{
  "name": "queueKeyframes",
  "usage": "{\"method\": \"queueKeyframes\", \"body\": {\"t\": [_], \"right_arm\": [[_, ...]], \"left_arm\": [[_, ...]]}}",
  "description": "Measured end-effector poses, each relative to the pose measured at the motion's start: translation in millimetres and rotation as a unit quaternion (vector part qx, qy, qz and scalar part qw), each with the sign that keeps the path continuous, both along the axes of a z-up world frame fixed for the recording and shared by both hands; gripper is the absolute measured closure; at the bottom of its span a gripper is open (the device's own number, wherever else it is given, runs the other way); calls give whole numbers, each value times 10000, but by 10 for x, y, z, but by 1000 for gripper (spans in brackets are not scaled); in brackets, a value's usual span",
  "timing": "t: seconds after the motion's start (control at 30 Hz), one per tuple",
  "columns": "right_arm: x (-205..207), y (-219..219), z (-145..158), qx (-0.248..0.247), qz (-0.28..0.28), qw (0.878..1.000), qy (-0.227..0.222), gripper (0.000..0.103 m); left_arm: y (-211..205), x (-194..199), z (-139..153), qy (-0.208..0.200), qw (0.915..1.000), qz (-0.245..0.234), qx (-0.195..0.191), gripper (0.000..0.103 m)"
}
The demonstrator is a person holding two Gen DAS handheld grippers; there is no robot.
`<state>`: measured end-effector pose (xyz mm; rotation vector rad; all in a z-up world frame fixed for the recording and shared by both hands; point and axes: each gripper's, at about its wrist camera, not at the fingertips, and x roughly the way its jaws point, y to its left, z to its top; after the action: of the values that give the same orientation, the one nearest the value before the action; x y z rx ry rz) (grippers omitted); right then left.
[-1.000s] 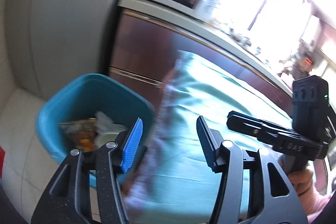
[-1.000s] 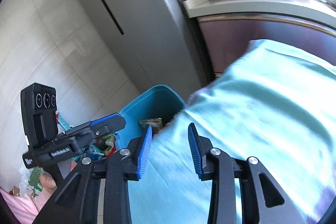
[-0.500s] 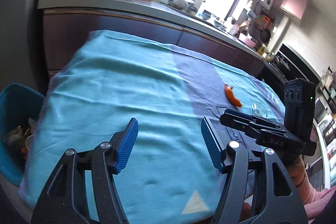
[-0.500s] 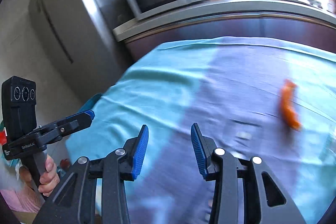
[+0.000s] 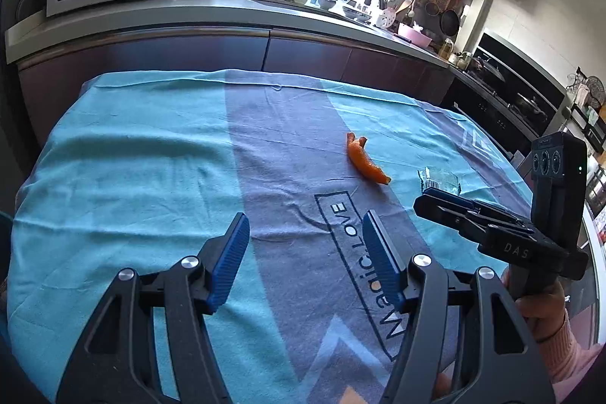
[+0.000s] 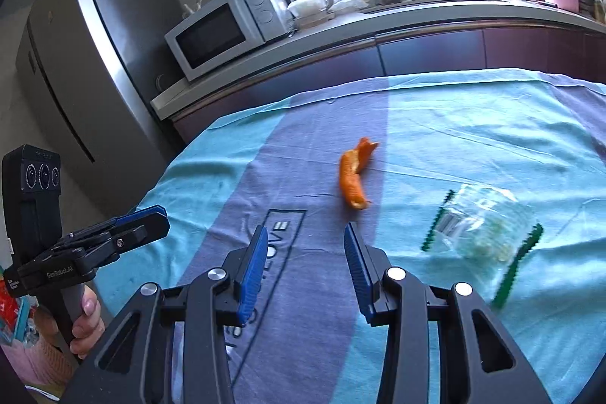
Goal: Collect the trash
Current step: 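Move both open grippers back over the table, then grasp the second orange peel with the left gripper while the right gripper grasps the plastic wrapper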
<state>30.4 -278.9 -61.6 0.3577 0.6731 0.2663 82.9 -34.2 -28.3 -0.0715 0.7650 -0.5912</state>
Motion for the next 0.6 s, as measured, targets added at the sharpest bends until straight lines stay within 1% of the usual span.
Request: {"method": "queueKeyframes", "body": {"t": [0.27,0.6], "right_arm": [[-55,-219,-21,-4,-219,9998,-29,63],[-175,-671,-21,-3,-756,9971,-76,63]], "left_arm": [[-286,50,16,-54,9996,-194,184,42],[-617,266,-68,20,9988,-314,382,42]]}}
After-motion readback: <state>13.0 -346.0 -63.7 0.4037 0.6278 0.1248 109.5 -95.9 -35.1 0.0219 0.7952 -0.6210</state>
